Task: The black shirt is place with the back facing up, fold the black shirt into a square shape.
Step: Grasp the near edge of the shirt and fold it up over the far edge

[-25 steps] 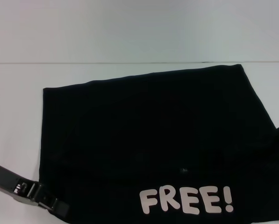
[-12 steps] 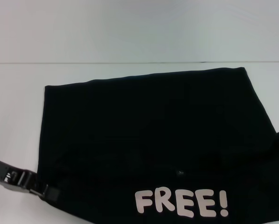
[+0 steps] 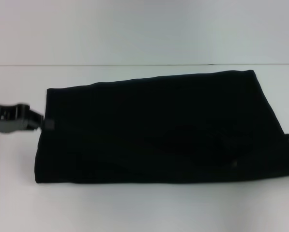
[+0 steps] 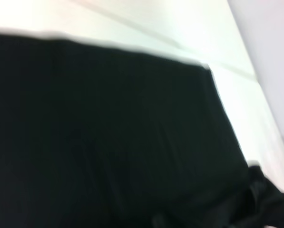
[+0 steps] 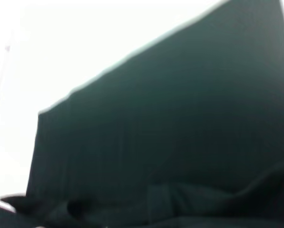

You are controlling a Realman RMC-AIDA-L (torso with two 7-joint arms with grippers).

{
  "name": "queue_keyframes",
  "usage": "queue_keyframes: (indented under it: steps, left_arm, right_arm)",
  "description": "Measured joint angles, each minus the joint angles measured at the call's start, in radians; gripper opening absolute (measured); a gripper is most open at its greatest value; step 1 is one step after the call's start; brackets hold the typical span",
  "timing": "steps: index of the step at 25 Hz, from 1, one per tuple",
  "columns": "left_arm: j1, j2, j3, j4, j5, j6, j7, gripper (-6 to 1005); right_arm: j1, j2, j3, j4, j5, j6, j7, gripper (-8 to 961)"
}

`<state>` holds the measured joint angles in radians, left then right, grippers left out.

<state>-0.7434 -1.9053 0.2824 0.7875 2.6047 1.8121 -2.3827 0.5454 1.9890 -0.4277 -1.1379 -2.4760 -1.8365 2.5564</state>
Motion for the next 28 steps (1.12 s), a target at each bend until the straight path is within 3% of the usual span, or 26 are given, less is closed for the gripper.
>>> queue_keyframes:
  steps: [7, 10, 13, 19, 28]
  left_arm:
    - [-0.044, 0.002, 0.012, -0.010, -0.045, -0.170, -0.081, 48]
    - [-0.061, -0.010, 0.027, -0.048, -0.046, -0.274, -0.087, 48]
    - [-0.069, -0.036, 0.036, -0.086, -0.047, -0.411, -0.089, 49]
    - [-0.098, -0.059, 0.045, -0.120, -0.048, -0.556, -0.100, 51]
    - [-0.110, -0.080, 0.217, -0.132, -0.048, -0.774, -0.184, 54]
  right_arm:
    - [0.100, -0.026, 0.006, 0.076, 0.032, 0.235, 0.021, 51]
    - [0.133, -0.027, -0.016, 0.202, 0.028, 0.396, 0.000, 51]
    - [0.163, -0.029, -0.054, 0.339, 0.023, 0.579, -0.014, 51]
    - [0.227, -0.010, -0.104, 0.444, 0.029, 0.816, -0.003, 51]
    - [0.312, 0.004, -0.252, 0.542, 0.023, 1.072, 0.001, 51]
